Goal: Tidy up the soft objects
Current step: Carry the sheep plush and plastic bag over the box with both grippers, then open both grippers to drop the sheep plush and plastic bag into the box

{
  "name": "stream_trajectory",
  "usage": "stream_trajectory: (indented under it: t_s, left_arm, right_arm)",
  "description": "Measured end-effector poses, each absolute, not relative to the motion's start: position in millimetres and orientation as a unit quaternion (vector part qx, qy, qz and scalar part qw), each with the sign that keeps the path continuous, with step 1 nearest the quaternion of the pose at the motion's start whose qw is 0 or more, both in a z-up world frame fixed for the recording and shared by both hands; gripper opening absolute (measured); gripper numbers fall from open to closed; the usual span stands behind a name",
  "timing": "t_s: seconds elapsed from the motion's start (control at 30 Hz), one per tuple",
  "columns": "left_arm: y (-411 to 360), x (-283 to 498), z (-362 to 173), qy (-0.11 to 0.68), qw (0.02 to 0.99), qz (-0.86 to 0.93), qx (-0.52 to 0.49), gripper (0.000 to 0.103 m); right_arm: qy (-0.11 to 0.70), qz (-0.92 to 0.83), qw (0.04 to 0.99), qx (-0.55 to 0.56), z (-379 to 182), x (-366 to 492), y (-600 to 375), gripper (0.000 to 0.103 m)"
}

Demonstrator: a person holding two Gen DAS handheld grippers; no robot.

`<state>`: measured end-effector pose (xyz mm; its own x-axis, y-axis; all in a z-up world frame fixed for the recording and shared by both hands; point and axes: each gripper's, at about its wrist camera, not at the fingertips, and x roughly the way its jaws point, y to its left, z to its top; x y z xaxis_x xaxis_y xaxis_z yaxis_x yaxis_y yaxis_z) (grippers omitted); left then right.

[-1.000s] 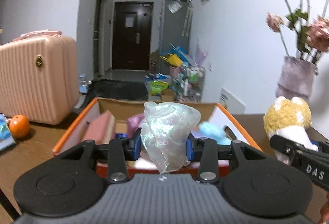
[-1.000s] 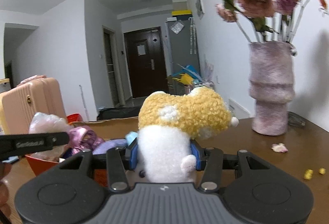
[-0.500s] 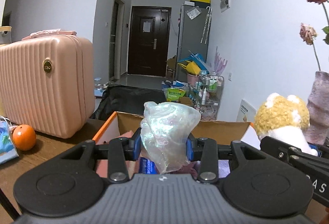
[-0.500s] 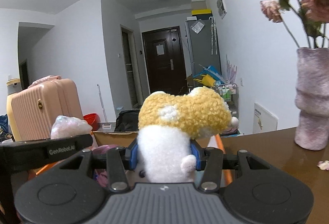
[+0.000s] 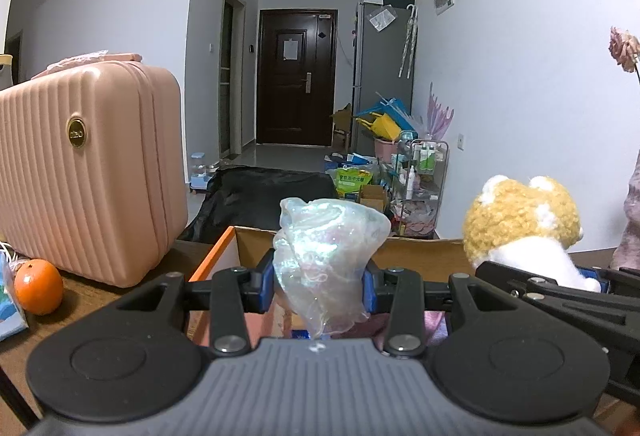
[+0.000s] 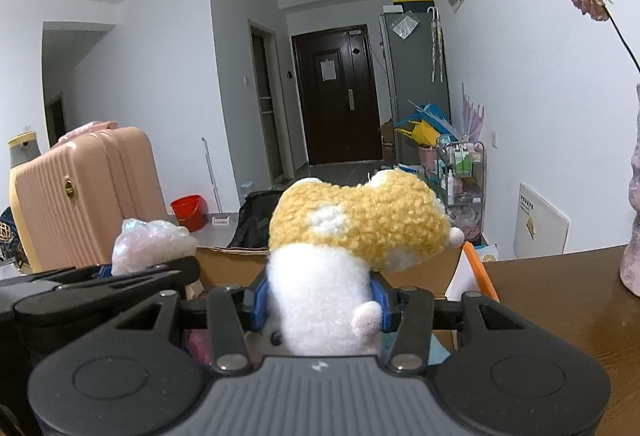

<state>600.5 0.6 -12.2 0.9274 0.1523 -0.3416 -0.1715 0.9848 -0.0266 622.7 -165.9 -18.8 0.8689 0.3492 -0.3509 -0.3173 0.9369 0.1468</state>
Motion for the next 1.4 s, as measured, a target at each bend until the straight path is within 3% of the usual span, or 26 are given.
stream_trajectory:
  t_s: [0.2, 0.3, 0.37, 0.57, 1.07, 1.4]
  left_arm:
    - [3.6, 607.0, -15.6, 0.181, 0.98, 0.073, -0.028, 0.045]
    - [5.3, 605.0, -15.3, 0.179, 0.981, 0.072, -0.029, 0.057]
    - [7.1, 603.7, -14.7, 0.18, 0.981, 0.067, -0.033, 0.075]
    - [15.1, 596.4, -12.5, 0.174, 0.981, 0.065, -0.061, 0.103]
    - [11.6, 568.8, -5.7, 0.141, 0.986, 0.081, -0.035, 0.103]
    - [22.0, 501.3, -3.1, 0.136, 0.987, 0.081, -0.031, 0.103]
  right_arm:
    - [0.22, 0.167, 0.96, 0.04, -26.1, 632.3, -167.8, 0.053]
    - [0.223, 0.158, 0.961, 0.04, -28.6, 631.6, -170.2, 0.063]
    - [0.219, 0.149, 0.964, 0.033, -29.2, 628.6, -171.7, 0.08]
    - [0.204, 0.13, 0.97, 0.034, -32.3, 618.9, -183.7, 0.102]
    - [0.153, 0.12, 0.979, 0.058, -29.0, 582.8, -210.1, 0.103]
    - [0.122, 0.121, 0.984, 0.044, -20.9, 511.0, -218.4, 0.103]
